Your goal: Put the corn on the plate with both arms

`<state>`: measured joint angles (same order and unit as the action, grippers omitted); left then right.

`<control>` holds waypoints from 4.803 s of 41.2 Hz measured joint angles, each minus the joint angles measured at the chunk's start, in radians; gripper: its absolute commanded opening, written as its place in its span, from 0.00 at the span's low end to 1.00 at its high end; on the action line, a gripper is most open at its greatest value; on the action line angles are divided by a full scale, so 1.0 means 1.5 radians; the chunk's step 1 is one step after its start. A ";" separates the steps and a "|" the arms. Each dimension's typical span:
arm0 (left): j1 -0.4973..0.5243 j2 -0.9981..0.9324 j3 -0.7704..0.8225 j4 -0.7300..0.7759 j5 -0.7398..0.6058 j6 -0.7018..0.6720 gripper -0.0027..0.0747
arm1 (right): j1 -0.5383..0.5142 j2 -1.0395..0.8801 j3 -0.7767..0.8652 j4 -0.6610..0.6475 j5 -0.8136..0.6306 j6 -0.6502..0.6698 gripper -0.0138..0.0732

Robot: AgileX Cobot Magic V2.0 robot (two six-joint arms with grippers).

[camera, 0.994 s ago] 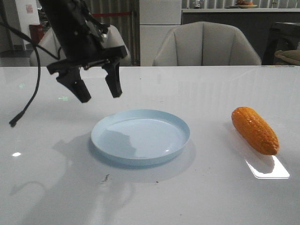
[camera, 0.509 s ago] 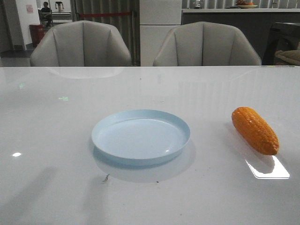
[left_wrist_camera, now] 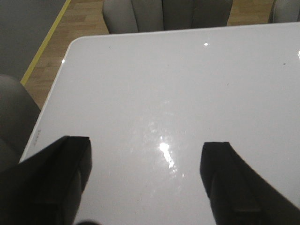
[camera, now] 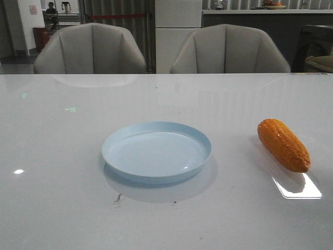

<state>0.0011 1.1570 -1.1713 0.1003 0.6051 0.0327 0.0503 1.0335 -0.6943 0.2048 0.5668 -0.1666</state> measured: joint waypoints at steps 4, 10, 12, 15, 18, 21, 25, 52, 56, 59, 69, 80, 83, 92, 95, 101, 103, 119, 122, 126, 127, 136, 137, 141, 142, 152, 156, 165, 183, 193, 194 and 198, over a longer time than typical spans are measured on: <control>0.003 -0.080 0.139 -0.015 -0.065 0.000 0.74 | 0.000 0.000 0.000 0.002 0.000 0.000 0.78; 0.003 -0.175 0.301 -0.056 -0.141 0.000 0.74 | 0.000 0.002 0.000 0.003 0.008 0.000 0.75; 0.003 -0.202 0.342 -0.073 -0.157 0.000 0.74 | 0.000 0.004 0.000 0.003 0.008 0.000 0.74; 0.003 -0.233 0.377 -0.090 -0.166 0.000 0.74 | 0.000 0.017 -0.009 0.003 0.013 0.000 0.74; 0.003 -0.256 0.396 -0.099 -0.165 0.000 0.74 | 0.000 0.039 -0.033 0.003 0.020 0.000 0.74; 0.003 -0.267 0.402 -0.102 -0.165 0.000 0.74 | 0.000 0.069 -0.070 0.003 0.031 0.000 0.74; 0.003 -0.272 0.403 -0.103 -0.170 0.000 0.74 | 0.000 0.114 -0.129 0.003 0.044 0.000 0.74; 0.003 -0.272 0.404 -0.105 -0.175 0.000 0.74 | 0.015 0.554 -0.503 0.003 0.247 0.000 0.74; 0.003 -0.272 0.404 -0.105 -0.175 0.000 0.74 | 0.026 0.589 -0.511 0.003 0.247 0.000 0.74; 0.003 -0.272 0.404 -0.105 -0.175 0.000 0.74 | 0.033 0.609 -0.512 0.003 0.249 0.000 0.74; 0.003 -0.272 0.404 -0.105 -0.175 0.000 0.74 | 0.040 0.644 -0.517 -0.003 0.246 0.000 0.74; 0.003 -0.272 0.404 -0.105 -0.175 0.000 0.74 | 0.040 0.671 -0.518 -0.022 0.246 0.000 0.73; 0.003 -0.272 0.404 -0.105 -0.175 0.000 0.74 | 0.040 0.674 -0.518 -0.023 0.246 0.000 0.67; 0.003 -0.272 0.404 -0.105 -0.175 0.000 0.74 | 0.040 0.674 -0.518 -0.023 0.248 0.000 0.46; 0.003 -0.272 0.404 -0.105 -0.175 0.000 0.74 | 0.040 0.674 -0.519 -0.023 0.249 0.000 0.46; 0.003 -0.272 0.404 -0.105 -0.175 0.000 0.74 | 0.040 0.675 -0.544 -0.023 0.271 0.000 0.46; 0.003 -0.272 0.404 -0.105 -0.175 0.000 0.74 | 0.040 0.675 -0.569 -0.023 0.284 0.000 0.46; 0.003 -0.272 0.404 -0.105 -0.175 0.000 0.74 | 0.110 0.675 -0.824 -0.023 0.392 -0.017 0.46; 0.003 -0.272 0.404 -0.105 -0.175 0.000 0.74 | 0.138 0.675 -0.860 -0.018 0.398 -0.018 0.46; 0.003 -0.272 0.404 -0.105 -0.175 0.000 0.74 | 0.177 0.675 -0.887 -0.001 0.396 -0.020 0.46; 0.003 -0.272 0.404 -0.105 -0.175 0.000 0.74 | 0.190 0.675 -0.891 0.001 0.395 -0.020 0.46; 0.003 -0.272 0.404 -0.105 -0.175 0.000 0.74 | 0.270 0.692 -0.895 0.010 0.384 -0.021 0.46; 0.003 -0.272 0.404 -0.105 -0.175 0.000 0.74 | 0.275 0.696 -0.895 0.010 0.384 -0.021 0.46; 0.003 -0.272 0.404 -0.105 -0.175 0.000 0.74 | 0.288 0.723 -0.895 0.011 0.390 -0.023 0.46; 0.003 -0.272 0.404 -0.105 -0.175 0.000 0.74 | 0.290 0.732 -0.895 0.011 0.393 -0.023 0.46; 0.003 -0.272 0.404 -0.105 -0.157 0.000 0.74 | 0.292 0.802 -0.895 0.010 0.414 -0.024 0.46; 0.003 -0.272 0.404 -0.105 -0.146 0.000 0.74 | 0.292 0.826 -0.895 0.009 0.414 -0.024 0.46; 0.003 -0.272 0.404 -0.105 -0.141 0.000 0.74 | 0.292 0.862 -0.895 0.022 0.414 -0.024 0.46; 0.003 -0.272 0.404 -0.105 -0.140 0.000 0.74 | 0.292 0.862 -0.896 0.060 0.408 -0.024 0.84; 0.003 -0.272 0.404 -0.105 -0.140 0.000 0.74 | 0.292 0.862 -0.903 0.060 0.406 -0.024 0.82; 0.003 -0.272 0.404 -0.105 -0.140 0.000 0.74 | 0.292 0.862 -0.906 0.060 0.410 -0.024 0.82; 0.003 -0.272 0.404 -0.105 -0.140 0.000 0.74 | 0.292 0.862 -0.935 0.060 0.423 -0.024 0.82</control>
<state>0.0052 0.7494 -0.5656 -0.0566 0.3947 0.0327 0.4891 2.3272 -2.0965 0.2945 1.2018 -0.2026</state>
